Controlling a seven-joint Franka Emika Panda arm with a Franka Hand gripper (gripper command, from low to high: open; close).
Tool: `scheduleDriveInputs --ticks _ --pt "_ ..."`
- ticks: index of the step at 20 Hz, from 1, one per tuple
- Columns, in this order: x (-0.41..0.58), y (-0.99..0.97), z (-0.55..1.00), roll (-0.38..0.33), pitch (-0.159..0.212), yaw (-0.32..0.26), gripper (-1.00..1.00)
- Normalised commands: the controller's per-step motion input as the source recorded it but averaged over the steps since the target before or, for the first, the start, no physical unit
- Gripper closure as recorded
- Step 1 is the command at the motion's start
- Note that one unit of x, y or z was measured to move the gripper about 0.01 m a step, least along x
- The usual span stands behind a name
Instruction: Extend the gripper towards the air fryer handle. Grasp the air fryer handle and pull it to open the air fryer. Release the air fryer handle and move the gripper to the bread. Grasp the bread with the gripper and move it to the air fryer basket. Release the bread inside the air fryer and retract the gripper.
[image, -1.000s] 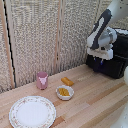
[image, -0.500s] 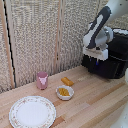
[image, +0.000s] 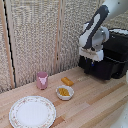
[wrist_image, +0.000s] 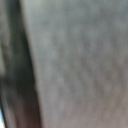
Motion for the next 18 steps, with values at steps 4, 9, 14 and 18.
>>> scheduleDriveInputs --ticks 4,9,14,18 --pt "0.019 0.51 -0.34 -0.114 0.040 0.000 1.00" --pt "0.076 0.12 -0.10 -0.018 0.019 0.022 -1.00" --pt "0.049 0.11 0.02 0.002 -0.001 0.048 -1.00" --pt "0.000 0.21 0.24 0.027 0.005 0.007 -1.00"
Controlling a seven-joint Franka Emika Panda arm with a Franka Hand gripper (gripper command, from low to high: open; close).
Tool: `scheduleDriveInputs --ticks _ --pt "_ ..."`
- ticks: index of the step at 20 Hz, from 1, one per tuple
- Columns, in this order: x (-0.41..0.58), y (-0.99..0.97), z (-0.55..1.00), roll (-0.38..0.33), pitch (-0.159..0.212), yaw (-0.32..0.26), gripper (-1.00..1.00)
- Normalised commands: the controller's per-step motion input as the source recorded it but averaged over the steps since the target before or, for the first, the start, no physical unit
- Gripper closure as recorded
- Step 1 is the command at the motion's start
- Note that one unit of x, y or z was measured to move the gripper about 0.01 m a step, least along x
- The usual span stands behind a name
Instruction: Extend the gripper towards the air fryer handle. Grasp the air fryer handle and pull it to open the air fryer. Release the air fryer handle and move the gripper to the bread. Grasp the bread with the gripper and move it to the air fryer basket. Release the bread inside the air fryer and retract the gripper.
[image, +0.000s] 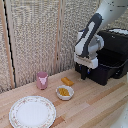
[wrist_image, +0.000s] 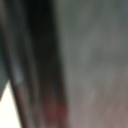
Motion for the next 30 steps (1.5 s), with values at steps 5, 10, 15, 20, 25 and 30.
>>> scheduleDriveInputs --ticks 5,10,15,20,25,30 --pt "0.005 0.37 0.77 -0.080 0.000 0.080 -1.00" --pt "0.147 0.21 0.58 -0.183 0.048 0.155 -1.00" --pt "0.070 0.12 0.29 -0.081 0.117 0.275 -1.00" --pt "0.227 0.18 0.01 0.002 0.054 0.312 -1.00" --pt "0.332 0.25 -0.02 0.037 0.035 0.291 -1.00" --pt "0.355 0.33 -0.01 0.038 0.061 0.264 -1.00"
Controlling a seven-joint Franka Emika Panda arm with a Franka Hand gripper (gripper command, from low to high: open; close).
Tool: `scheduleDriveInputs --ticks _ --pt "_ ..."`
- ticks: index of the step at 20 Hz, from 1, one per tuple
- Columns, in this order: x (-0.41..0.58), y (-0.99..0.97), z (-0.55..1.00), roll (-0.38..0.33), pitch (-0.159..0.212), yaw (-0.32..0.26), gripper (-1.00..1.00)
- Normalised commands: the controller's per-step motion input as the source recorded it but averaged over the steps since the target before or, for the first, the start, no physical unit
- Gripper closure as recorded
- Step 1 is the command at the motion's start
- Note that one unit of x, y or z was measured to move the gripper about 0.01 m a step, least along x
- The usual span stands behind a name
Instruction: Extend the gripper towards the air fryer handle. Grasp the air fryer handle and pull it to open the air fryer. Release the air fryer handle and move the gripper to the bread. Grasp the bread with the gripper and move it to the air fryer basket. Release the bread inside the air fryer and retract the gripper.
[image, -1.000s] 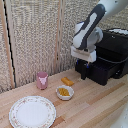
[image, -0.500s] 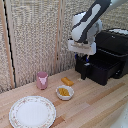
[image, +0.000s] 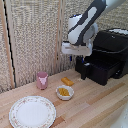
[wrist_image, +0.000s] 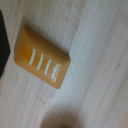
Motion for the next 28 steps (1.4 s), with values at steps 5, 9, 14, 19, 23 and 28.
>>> scheduleDriveInputs --ticks 5,9,14,19,23,28 --pt "0.329 0.47 0.00 0.084 0.171 0.207 -1.00" --pt "0.266 0.45 -0.01 0.089 0.208 0.208 -1.00" --pt "0.039 0.05 -0.06 0.001 0.184 0.267 -1.00" --pt "0.096 -0.38 -0.07 0.000 0.125 0.221 -1.00" --pt "0.208 -0.32 -0.22 0.050 0.080 0.170 -1.00" --pt "0.350 -0.12 -0.44 0.120 0.012 0.111 -1.00"
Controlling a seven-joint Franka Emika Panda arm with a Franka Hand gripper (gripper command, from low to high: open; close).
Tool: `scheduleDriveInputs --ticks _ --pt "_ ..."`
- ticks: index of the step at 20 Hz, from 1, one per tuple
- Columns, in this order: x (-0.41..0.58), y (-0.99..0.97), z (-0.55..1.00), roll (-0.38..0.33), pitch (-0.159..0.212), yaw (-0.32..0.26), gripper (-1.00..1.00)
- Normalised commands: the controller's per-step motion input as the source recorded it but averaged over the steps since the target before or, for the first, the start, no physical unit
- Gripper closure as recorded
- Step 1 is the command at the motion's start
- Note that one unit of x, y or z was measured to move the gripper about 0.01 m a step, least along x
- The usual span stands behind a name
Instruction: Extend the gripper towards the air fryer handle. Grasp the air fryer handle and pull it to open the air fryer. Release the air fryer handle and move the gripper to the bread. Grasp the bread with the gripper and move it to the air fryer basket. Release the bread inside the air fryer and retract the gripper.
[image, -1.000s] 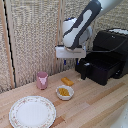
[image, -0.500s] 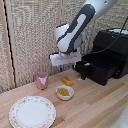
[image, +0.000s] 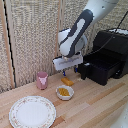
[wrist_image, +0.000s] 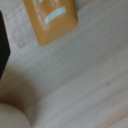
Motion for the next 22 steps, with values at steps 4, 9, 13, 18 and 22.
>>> scheduleDriveInputs --ticks 4,9,13,18,22 --pt "0.329 -0.03 -0.38 0.167 -0.035 0.121 -1.00" --pt "0.305 -0.12 -0.23 0.151 0.000 0.122 -1.00" --pt "0.121 -0.01 -0.03 0.141 0.007 0.024 1.00" --pt "0.000 0.00 0.00 0.005 0.003 0.000 1.00" --pt "0.001 0.10 0.09 -0.006 -0.026 -0.002 1.00"
